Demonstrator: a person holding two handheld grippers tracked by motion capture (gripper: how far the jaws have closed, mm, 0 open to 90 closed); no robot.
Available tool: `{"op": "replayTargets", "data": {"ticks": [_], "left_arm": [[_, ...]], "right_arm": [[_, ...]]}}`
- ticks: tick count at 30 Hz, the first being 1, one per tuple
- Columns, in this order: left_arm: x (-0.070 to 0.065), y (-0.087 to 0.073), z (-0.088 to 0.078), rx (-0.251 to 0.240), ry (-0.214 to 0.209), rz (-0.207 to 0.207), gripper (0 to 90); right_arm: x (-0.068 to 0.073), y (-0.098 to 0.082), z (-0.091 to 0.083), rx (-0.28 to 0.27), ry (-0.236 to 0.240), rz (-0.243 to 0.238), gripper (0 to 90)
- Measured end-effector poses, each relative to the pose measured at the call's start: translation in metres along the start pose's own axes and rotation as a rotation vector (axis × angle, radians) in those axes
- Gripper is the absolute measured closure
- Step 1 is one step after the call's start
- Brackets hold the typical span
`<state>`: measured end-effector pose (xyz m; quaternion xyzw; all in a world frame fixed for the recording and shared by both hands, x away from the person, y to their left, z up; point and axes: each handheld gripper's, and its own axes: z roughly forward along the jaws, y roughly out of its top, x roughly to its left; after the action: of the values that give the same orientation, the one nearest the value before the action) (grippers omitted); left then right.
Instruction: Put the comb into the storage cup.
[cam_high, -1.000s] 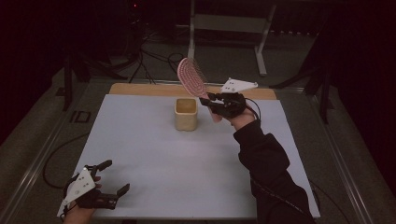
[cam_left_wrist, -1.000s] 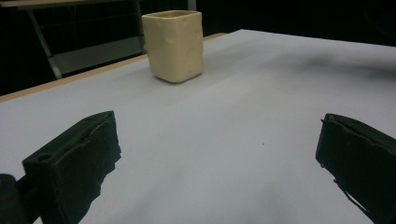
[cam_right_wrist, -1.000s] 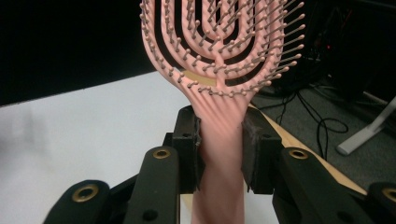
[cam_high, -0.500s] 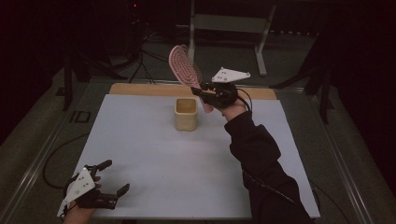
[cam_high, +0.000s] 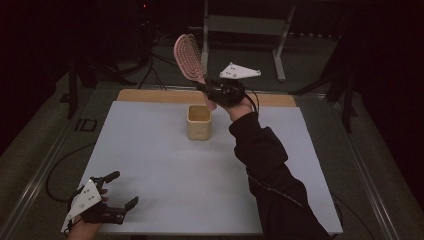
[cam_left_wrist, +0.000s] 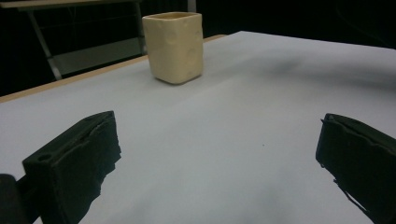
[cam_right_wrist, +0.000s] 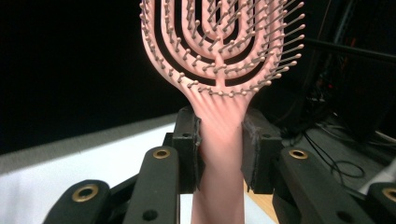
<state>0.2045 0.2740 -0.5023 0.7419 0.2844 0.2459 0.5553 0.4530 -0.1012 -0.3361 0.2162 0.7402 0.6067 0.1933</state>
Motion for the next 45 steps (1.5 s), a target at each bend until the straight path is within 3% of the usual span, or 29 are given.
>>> {"op": "replayTargets", "data": {"ticks": [7, 12, 18, 33, 45], "left_arm": [[0.0, 0.0, -0.001, -0.005, 0.002, 0.0, 0.0], [0.0, 0.0, -0.001, -0.005, 0.002, 0.001, 0.0], [0.001, 0.0, -0.001, -0.005, 0.0, 0.003, 0.0], [0.0, 0.0, 0.0, -0.006, -0.002, 0.002, 0.0], [0.0, 0.0, 0.0, 0.001, -0.003, 0.006, 0.0]], "right_arm": [[-0.001, 0.0, 0.014, -0.055, 0.007, 0.006, 70.8], [-0.005, -0.005, 0.024, -0.123, 0.009, 0.012, 70.8], [-0.009, -0.016, 0.035, -0.133, 0.015, 0.032, 70.8], [-0.023, -0.055, 0.045, -0.098, 0.028, 0.071, 70.8], [-0.026, -0.081, 0.05, -0.045, 0.052, 0.067, 70.8]]}}
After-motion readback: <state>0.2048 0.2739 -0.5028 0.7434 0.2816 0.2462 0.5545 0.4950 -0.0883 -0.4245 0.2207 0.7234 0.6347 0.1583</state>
